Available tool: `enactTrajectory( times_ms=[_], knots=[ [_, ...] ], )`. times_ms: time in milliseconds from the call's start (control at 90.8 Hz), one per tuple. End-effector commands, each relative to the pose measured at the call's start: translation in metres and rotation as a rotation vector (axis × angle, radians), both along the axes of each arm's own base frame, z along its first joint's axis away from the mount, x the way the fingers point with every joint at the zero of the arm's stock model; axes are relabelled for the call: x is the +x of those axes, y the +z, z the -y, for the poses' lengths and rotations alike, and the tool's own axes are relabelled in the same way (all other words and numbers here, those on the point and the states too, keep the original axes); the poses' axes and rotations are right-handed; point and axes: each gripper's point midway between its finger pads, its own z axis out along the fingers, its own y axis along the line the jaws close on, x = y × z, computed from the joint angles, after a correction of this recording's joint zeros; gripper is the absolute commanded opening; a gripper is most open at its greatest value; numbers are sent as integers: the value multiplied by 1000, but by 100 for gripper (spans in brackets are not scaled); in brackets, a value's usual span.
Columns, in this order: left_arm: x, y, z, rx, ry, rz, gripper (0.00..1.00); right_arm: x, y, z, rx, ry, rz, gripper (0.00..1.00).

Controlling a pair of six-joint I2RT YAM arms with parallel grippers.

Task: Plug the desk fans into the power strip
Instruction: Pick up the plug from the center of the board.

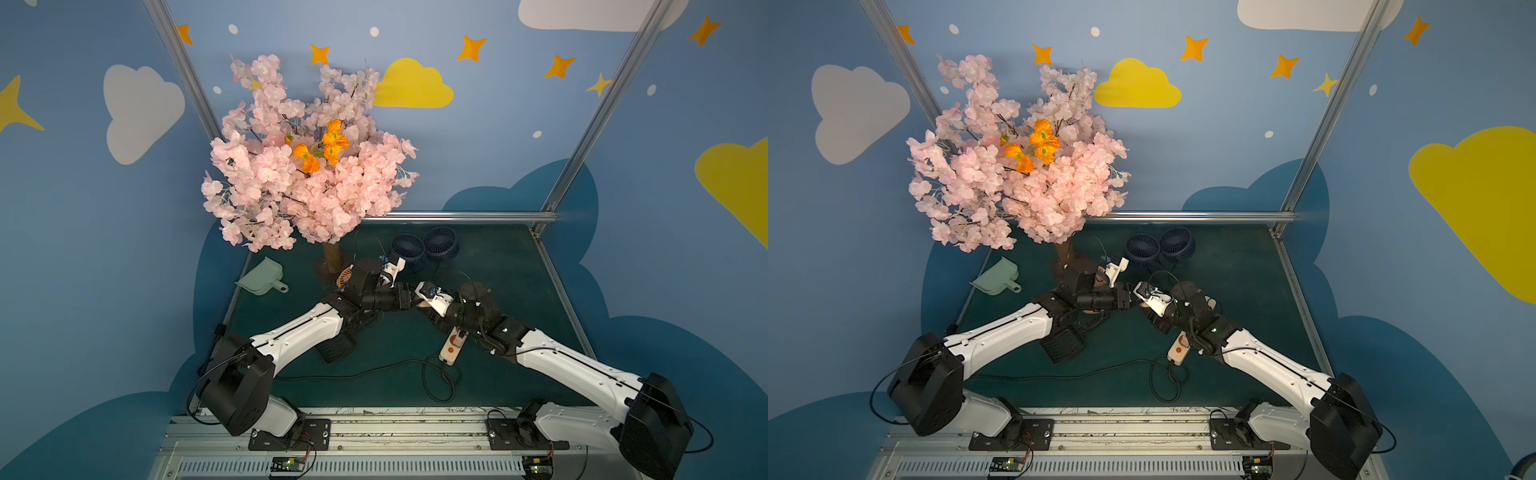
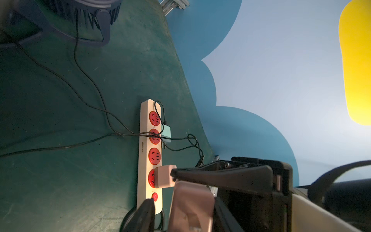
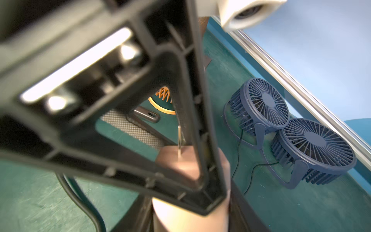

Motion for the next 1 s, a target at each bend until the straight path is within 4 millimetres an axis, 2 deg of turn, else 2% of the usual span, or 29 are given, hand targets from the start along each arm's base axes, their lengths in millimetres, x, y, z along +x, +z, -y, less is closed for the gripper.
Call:
enactTrajectory(
  times_ms=[0,121,198,242,297,352,463,540,595,705,771,782,892,991],
  knots=[
    [-1,12,11,-45,-56,16,40,-4,9,-2,26,14,13,35],
    [-4,14,20,-59,-65,21,25,7,16,9,73,-83,31,46],
    [-6,18,26,-73,-76,25,16,12,27,17,126,-149,45,68],
    [-4,20,26,-79,-63,27,13,18,35,26,161,-221,43,76],
    [-1,22,23,-91,-31,32,12,23,48,38,219,-306,21,86],
    [6,27,17,-108,17,40,10,25,60,52,301,-395,-27,92],
    [15,40,8,-160,100,53,9,24,89,83,530,-540,-173,96],
    [19,50,8,-207,129,47,10,24,101,101,739,-624,-321,97],
    [20,59,9,-252,133,41,10,23,107,107,904,-656,-440,97],
    [19,76,12,-325,122,32,11,17,119,99,1151,-585,-674,96],
    [17,83,13,-351,116,27,11,13,137,91,1282,-494,-768,96],
    [17,83,13,-354,116,25,11,13,132,89,1290,-493,-790,96],
    [14,90,12,-392,116,11,11,7,144,80,1427,-376,-919,94],
    [12,98,13,-430,111,4,11,0,148,70,1436,-306,-1000,92]
  ],
)
